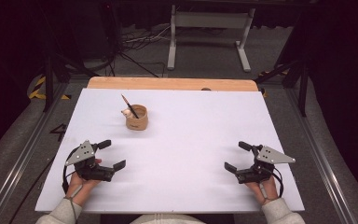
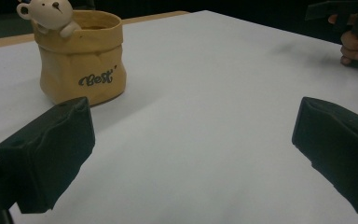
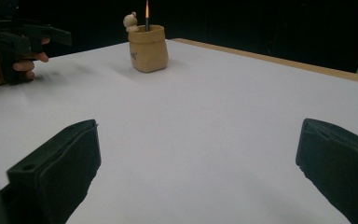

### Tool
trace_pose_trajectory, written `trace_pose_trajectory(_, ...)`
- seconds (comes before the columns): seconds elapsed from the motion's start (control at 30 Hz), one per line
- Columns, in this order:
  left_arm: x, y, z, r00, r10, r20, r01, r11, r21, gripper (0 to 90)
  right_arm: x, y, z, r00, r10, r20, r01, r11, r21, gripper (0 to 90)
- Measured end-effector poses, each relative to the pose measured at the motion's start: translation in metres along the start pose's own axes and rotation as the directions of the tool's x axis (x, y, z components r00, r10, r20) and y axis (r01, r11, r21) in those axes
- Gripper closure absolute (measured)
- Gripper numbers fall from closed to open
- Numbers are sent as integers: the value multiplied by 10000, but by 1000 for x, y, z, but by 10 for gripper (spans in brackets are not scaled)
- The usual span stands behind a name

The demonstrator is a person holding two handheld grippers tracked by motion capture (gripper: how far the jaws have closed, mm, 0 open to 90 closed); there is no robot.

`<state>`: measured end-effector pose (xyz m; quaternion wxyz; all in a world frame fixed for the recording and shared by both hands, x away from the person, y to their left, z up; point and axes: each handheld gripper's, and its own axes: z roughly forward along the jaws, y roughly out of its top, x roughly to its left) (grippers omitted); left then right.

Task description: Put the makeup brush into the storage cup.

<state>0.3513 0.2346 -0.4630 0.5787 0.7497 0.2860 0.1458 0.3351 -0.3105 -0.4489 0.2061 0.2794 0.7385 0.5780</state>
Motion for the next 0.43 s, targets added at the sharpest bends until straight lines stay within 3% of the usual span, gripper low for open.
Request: trace_pose_trajectory(0.43, 2, 0, -2, 9999, -115, -37, 115, 9998, -154, 2, -1, 0, 0, 10000, 79, -23, -79, 10000, -47, 2)
